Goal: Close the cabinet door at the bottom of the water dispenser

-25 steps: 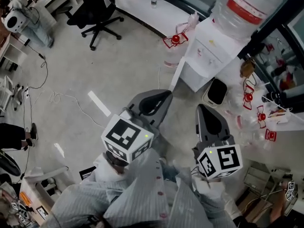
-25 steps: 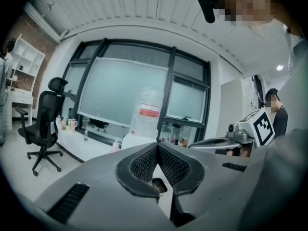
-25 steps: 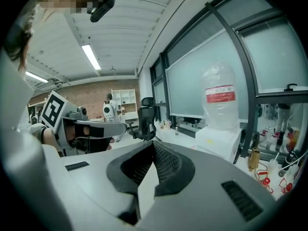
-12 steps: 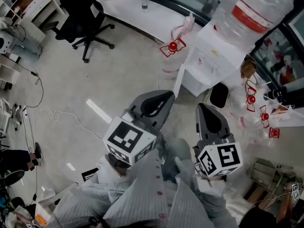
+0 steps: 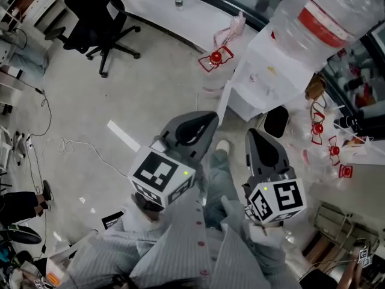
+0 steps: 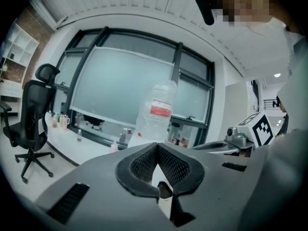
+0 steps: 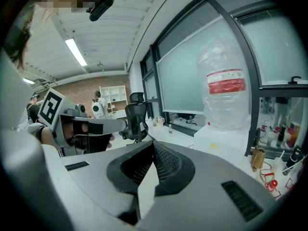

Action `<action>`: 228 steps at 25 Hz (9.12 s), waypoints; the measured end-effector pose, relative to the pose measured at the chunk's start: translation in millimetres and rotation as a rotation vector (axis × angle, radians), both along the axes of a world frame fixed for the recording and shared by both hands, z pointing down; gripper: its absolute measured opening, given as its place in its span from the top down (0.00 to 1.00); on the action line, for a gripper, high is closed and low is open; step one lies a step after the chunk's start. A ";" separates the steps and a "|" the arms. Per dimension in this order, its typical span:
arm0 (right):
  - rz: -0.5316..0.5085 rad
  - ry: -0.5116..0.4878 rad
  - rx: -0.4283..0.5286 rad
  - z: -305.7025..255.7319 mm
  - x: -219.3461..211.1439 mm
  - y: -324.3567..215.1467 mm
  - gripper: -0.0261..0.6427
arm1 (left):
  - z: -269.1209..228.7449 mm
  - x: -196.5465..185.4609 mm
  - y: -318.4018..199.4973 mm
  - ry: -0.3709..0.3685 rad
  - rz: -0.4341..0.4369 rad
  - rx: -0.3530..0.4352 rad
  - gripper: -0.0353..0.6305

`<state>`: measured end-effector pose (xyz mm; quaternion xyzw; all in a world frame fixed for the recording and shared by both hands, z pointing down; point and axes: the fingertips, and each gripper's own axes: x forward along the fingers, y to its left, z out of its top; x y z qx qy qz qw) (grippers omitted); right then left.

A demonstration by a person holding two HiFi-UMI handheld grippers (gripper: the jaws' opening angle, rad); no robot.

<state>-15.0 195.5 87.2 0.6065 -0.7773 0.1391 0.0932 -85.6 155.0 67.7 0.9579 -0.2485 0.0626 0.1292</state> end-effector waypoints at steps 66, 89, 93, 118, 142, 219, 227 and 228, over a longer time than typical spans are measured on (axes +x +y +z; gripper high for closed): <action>0.121 0.016 -0.664 472.4 56.3 -193.1 0.84 | 353.3 35.5 -215.5 -0.186 -0.106 -0.400 0.93; 0.087 0.330 -0.881 607.9 44.2 -162.0 0.75 | 461.5 22.4 -207.6 -0.303 -0.094 -0.558 0.93; 0.070 0.402 -0.876 614.3 44.2 -157.7 0.75 | 462.5 19.2 -208.4 -0.301 -0.097 -0.561 0.93; 0.133 0.480 -0.930 616.5 121.4 -122.7 0.75 | 464.0 73.3 -211.8 -0.302 -0.047 -0.558 0.93; 0.233 0.493 -0.989 620.7 261.1 -114.1 0.75 | 472.9 147.5 -199.1 -0.250 -0.151 -0.590 0.93; 0.430 0.376 -0.912 622.5 331.3 -112.8 0.75 | 500.2 149.9 -191.6 -0.225 -0.276 -0.621 0.93; 0.460 0.353 -0.899 623.7 336.5 -114.9 0.75 | 504.8 148.6 -190.0 -0.221 -0.283 -0.627 0.93; 0.468 0.345 -0.896 624.3 337.7 -115.1 0.75 | 505.3 149.8 -189.6 -0.220 -0.281 -0.626 0.93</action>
